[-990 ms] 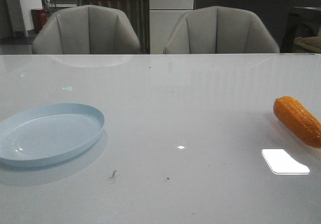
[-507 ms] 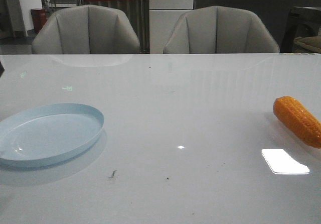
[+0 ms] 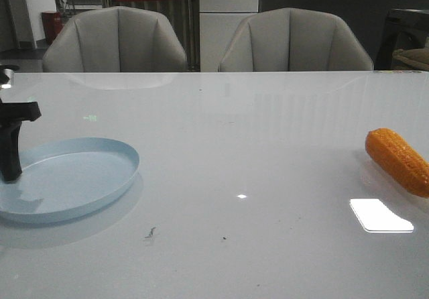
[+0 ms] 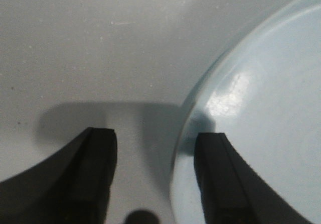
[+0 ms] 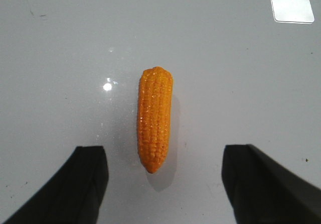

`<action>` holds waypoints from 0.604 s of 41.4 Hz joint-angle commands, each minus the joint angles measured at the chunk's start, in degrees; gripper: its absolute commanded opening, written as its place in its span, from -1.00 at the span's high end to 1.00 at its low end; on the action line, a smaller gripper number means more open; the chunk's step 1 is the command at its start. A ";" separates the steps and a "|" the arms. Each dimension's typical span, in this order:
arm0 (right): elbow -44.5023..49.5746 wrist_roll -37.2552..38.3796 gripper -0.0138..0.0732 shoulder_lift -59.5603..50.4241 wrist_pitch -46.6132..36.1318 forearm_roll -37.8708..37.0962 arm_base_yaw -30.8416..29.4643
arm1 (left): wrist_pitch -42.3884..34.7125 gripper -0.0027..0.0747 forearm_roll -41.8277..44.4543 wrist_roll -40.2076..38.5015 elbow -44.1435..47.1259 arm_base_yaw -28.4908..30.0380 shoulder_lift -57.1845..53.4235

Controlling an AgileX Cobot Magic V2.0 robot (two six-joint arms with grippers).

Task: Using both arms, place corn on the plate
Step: 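Lower the left gripper to the rim of the light blue plate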

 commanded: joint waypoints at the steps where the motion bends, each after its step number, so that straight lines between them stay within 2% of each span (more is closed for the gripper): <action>1: -2.14 -0.30 -0.65 -0.43 -3.62 0.34 -0.09 | 0.51 -0.12 -0.80 -0.45 -1.78 0.09 -2.83; 4: -2.14 -0.30 -0.65 -0.43 -3.63 0.34 -0.09 | 0.51 0.01 -0.80 -0.45 -1.78 -0.01 -2.83; 7: -2.14 -0.30 -0.65 -0.43 -3.63 0.34 -0.09 | 0.51 0.30 -0.80 -0.45 -1.78 -0.01 -2.83; 10: -2.14 -0.30 -0.65 -0.43 -3.63 0.34 -0.09 | 0.51 0.69 -0.80 -0.45 -1.78 -0.01 -2.83; 11: -2.14 -0.30 -0.65 -0.43 -3.63 0.34 -0.09 | 0.51 0.73 -0.80 -0.45 -1.78 -0.01 -2.83; 13: -2.14 -0.30 -0.65 -0.43 -3.63 0.34 -0.09 | 0.51 0.65 -0.80 -0.26 -1.78 -0.01 -2.83; 20: -2.14 -0.30 -0.65 -0.43 -3.63 0.34 -0.09 | 0.29 0.70 0.77 0.32 -2.93 -0.01 -2.83; 25: -2.14 -0.30 -0.65 -0.43 -3.48 0.34 -0.09 | 3.46 0.70 1.18 0.32 -7.07 0.10 -2.83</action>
